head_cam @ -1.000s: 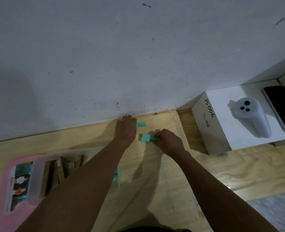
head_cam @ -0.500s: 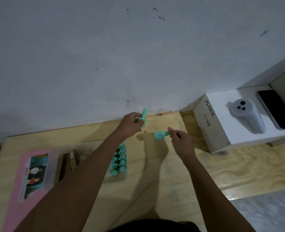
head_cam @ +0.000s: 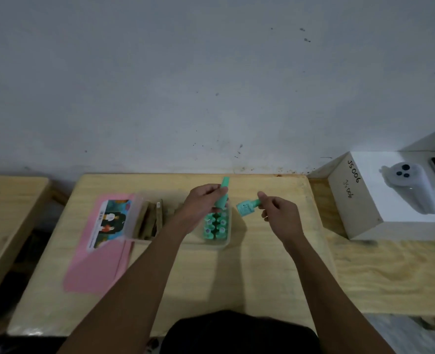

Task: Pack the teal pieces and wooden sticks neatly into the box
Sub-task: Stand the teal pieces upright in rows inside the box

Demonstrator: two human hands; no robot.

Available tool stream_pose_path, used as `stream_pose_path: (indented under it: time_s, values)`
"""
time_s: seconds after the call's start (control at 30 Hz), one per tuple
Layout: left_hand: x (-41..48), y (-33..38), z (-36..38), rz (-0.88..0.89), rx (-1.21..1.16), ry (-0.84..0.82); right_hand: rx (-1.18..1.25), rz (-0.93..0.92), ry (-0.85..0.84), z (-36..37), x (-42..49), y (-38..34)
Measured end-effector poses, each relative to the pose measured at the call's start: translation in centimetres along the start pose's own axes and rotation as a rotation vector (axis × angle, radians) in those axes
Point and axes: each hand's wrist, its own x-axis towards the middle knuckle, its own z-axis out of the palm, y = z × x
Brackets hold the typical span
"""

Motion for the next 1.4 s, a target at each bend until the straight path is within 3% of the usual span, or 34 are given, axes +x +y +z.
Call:
stream_pose_path:
  time_s: [0.17, 0.33, 0.63, 0.77, 1.07, 1.4]
  values:
    - [-1.9, -1.3, -2.5, 0.133, 0.352, 0.201, -0.134, -0.132, -0.114, 1.9, -1.5, -0.5]
    - [-3.2, -2.5, -3.4, 0.242, 0.644, 0.164, -0.391, -0.213, -0.166, 3.6, -3.0, 0.4]
    - [-4.3, -4.3, -3.6, 0.280, 0.759, 0.137, -0.827, -0.423, -0.127, 5.9, -4.7, 1.7]
    - [-4.3, -4.9, -4.1, 0.247, 0.772, 0.132, -0.957, -0.391, -0.160, 7.2, -4.4, 1.8]
    - [-4.0, -5.7, -4.0, 0.197, 0.864, 0.115, -0.993, -0.302, -0.129, 8.3, -3.8, 1.6]
    - [-3.5, -6.7, -3.3, 0.151, 0.873, 0.111, -0.840, -0.294, -0.187, 6.8, -3.1, 2.2]
